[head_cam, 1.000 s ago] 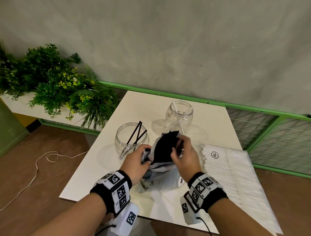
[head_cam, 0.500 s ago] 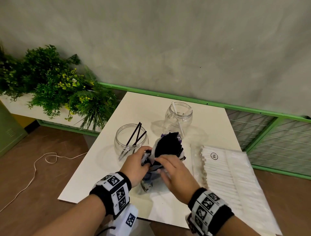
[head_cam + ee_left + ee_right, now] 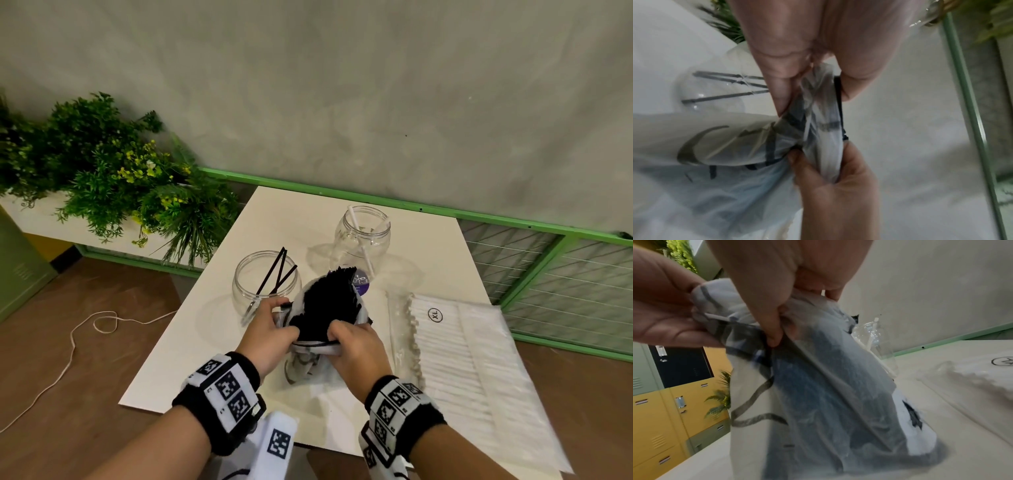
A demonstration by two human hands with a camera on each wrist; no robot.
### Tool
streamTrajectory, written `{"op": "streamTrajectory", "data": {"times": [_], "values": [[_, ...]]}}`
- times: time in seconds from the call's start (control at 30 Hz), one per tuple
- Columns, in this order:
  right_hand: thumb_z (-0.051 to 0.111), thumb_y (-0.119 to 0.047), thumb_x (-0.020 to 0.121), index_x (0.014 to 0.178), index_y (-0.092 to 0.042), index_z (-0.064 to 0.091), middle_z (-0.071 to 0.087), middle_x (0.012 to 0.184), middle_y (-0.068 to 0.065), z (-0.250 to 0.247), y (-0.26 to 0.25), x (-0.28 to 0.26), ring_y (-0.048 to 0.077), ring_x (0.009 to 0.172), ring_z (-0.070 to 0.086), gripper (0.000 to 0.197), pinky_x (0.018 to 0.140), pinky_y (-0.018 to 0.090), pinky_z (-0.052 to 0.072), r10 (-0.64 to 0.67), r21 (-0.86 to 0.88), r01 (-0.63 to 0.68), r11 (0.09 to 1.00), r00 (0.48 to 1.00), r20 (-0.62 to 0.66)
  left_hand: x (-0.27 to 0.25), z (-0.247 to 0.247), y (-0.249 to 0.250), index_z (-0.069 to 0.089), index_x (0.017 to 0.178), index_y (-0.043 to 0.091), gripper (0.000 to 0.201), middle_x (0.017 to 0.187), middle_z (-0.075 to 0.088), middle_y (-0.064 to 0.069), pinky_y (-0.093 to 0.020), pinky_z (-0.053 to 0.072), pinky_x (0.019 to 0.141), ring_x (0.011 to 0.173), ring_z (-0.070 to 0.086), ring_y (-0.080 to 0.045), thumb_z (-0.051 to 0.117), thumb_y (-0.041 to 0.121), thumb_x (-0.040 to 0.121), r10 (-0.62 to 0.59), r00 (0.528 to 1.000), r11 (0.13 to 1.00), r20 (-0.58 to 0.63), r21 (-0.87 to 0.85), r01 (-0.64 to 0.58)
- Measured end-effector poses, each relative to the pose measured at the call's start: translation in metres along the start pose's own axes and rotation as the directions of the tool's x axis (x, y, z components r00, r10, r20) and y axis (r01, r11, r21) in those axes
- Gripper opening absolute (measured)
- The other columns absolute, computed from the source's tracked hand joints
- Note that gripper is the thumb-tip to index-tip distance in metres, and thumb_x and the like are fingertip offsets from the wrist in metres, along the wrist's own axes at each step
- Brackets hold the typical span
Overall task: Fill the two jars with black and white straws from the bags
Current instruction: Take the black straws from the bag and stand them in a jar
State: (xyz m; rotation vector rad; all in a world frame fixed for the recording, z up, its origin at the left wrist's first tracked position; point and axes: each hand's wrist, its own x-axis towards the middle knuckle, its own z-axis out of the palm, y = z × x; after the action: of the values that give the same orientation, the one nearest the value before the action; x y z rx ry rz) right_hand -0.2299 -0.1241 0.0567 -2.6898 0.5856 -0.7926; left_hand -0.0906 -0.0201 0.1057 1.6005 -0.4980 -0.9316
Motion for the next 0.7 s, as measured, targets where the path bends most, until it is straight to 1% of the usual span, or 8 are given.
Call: {"op": "streamTrajectory", "data": {"times": [0.07,0.13,0.23,0.3,0.37,0.5,0.6,0.7], "values": [[0.072,-0.009,0.062,0.083,-0.021,0.044,0.052,0.073,-0.004,0.003,0.000,-0.005,0.017,0.063,0.049,0.036,0.060,0.026,0.037,-0.029,0.050,0.029,0.998,0.999,0.017,-0.001,0.004,0.002,0.046,0.117,0.021,0.050,0.097,0.061,-0.009,-0.037,0.051,0.077,0.084,0.060,-0.022,0.043,-0.012,0.080,-0.044,0.999,0.997,0.025,-0.056,0.045],[0.062,-0.020,0.076,0.093,-0.018,0.052,0.054,0.086,-0.002,0.001,0.001,-0.011,0.014,0.076,0.051,0.020,0.067,0.022,0.041,-0.033,0.129,0.023,0.991,0.997,0.070,0.001,0.005,0.002,0.047,0.117,0.022,0.051,0.099,0.060,-0.010,-0.035,0.048,0.075,0.084,0.058,-0.022,0.041,-0.013,0.080,-0.062,0.997,0.996,0.043,-0.068,0.065],[0.052,-0.035,0.088,0.107,-0.017,0.057,0.055,0.098,-0.005,-0.009,0.001,-0.016,0.008,0.089,0.052,0.028,0.079,0.018,0.042,0.085,0.274,-0.105,0.956,0.993,0.085,0.004,0.004,0.002,0.048,0.117,0.025,0.051,0.100,0.061,-0.010,-0.036,0.049,0.077,0.085,0.060,-0.023,0.043,-0.010,0.080,-0.075,0.997,0.996,0.033,-0.049,0.076],[0.052,-0.039,0.087,0.115,-0.018,0.053,0.051,0.103,-0.008,-0.014,0.001,-0.013,0.003,0.095,0.051,0.035,0.084,0.017,0.044,0.185,0.337,-0.184,0.923,0.982,0.030,0.004,0.005,0.002,0.047,0.117,0.028,0.049,0.102,0.062,-0.008,-0.038,0.051,0.081,0.089,0.061,-0.023,0.046,-0.007,0.081,-0.070,0.997,0.998,0.035,-0.010,0.070],[0.053,-0.040,0.086,0.121,-0.016,0.052,0.048,0.108,-0.007,-0.015,0.001,-0.008,0.002,0.099,0.050,0.042,0.088,0.016,0.044,0.227,0.358,-0.218,0.908,0.974,0.018,0.003,0.008,0.004,0.045,0.118,0.028,0.049,0.103,0.061,-0.005,-0.040,0.052,0.084,0.091,0.062,-0.023,0.048,-0.005,0.082,-0.049,0.998,0.998,0.050,0.031,0.048],[0.054,-0.035,0.086,0.116,-0.012,0.062,0.055,0.113,-0.004,-0.016,0.002,0.001,0.014,0.103,0.053,0.039,0.091,0.031,0.048,0.257,0.339,-0.270,0.901,0.963,0.082,0.002,0.010,0.005,0.043,0.120,0.025,0.056,0.105,0.061,-0.007,-0.039,0.054,0.082,0.094,0.064,-0.022,0.047,-0.011,0.079,-0.005,0.997,0.995,0.082,0.100,-0.003],[0.065,-0.019,0.083,0.121,-0.015,0.062,0.061,0.116,-0.001,-0.018,0.003,0.003,0.018,0.107,0.049,0.038,0.094,0.024,0.039,0.250,0.233,-0.290,0.928,0.950,0.186,0.003,0.006,0.006,0.042,0.127,0.024,0.063,0.110,0.062,-0.008,-0.036,0.053,0.086,0.098,0.063,-0.020,0.048,-0.014,0.076,0.037,0.988,0.979,0.147,0.195,-0.066],[0.070,-0.021,0.080,0.123,-0.018,0.060,0.061,0.117,0.000,-0.015,0.002,0.009,0.021,0.109,0.046,0.044,0.091,0.021,0.035,0.262,0.146,-0.299,0.943,0.938,0.227,0.003,0.002,0.009,0.040,0.129,0.026,0.067,0.110,0.061,-0.007,-0.029,0.052,0.082,0.098,0.063,-0.020,0.048,-0.016,0.077,0.068,0.978,0.967,0.198,0.228,-0.113]]}}
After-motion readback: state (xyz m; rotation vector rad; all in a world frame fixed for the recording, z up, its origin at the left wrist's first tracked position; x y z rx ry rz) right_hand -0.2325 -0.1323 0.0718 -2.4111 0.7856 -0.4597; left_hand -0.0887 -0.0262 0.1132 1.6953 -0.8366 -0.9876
